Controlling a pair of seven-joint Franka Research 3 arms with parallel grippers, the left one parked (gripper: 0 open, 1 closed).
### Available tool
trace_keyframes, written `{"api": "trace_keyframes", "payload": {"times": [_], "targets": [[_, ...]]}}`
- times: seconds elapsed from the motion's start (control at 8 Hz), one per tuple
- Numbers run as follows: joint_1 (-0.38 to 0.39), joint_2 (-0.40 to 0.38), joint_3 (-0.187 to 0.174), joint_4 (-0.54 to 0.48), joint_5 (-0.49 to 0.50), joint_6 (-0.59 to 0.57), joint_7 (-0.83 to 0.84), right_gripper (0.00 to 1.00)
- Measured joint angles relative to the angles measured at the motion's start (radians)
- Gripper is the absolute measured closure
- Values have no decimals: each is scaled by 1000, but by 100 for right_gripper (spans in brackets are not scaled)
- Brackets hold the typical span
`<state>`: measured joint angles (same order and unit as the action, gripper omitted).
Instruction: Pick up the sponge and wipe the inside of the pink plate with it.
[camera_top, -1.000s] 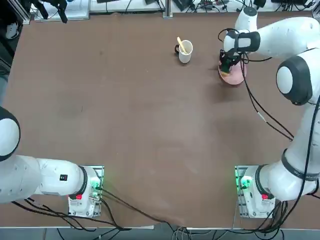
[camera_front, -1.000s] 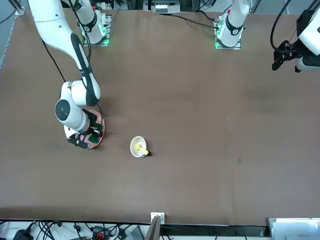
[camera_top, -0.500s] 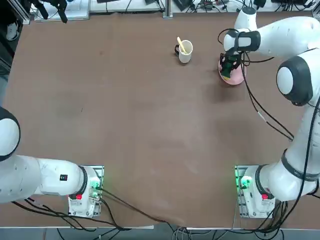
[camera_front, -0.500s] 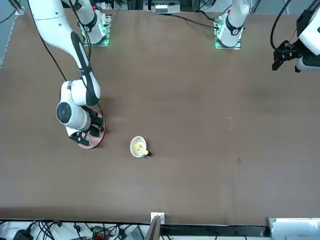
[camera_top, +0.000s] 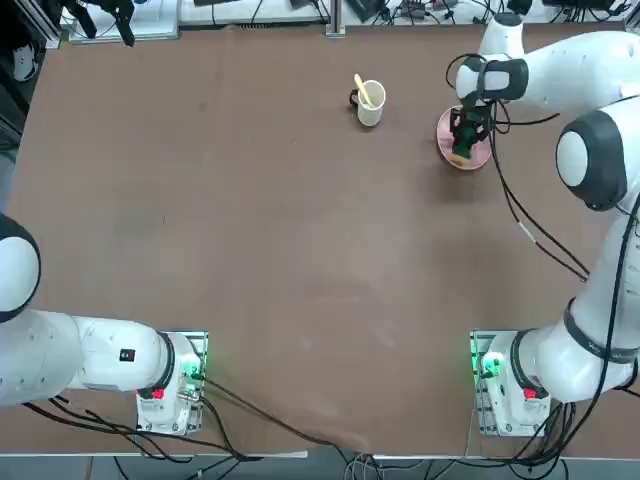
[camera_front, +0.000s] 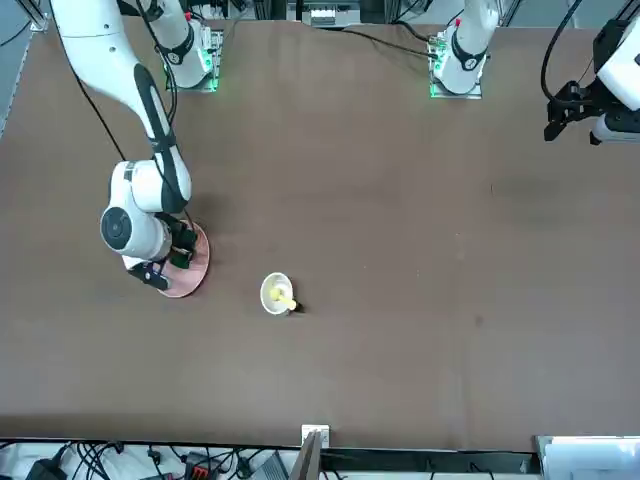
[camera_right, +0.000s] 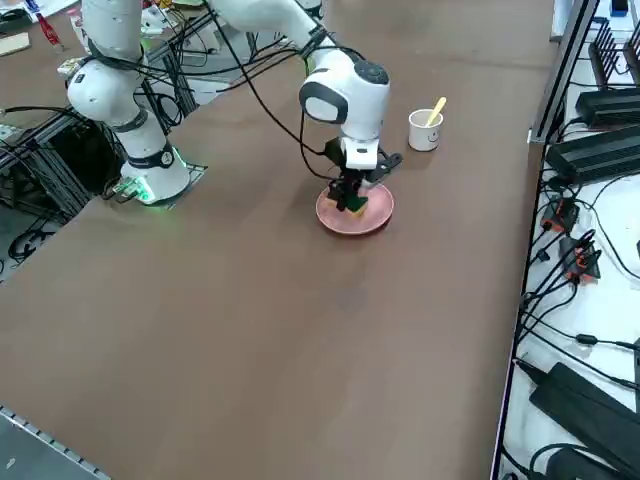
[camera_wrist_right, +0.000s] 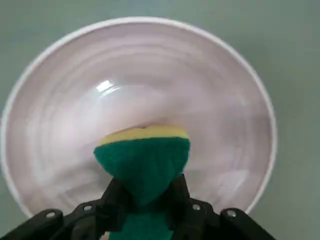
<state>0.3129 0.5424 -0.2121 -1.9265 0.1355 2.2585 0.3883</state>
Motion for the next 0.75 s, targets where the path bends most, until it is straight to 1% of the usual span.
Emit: {"api": "trace_keyframes", "payload": {"times": [0.25, 0.5, 0.75], "targets": [[-2, 0, -18, -2, -5, -1, 0, 60], [-4, 3, -23, 4, -15, 7, 0, 60], [-11, 31, -24, 49, -19, 19, 0, 60]]}}
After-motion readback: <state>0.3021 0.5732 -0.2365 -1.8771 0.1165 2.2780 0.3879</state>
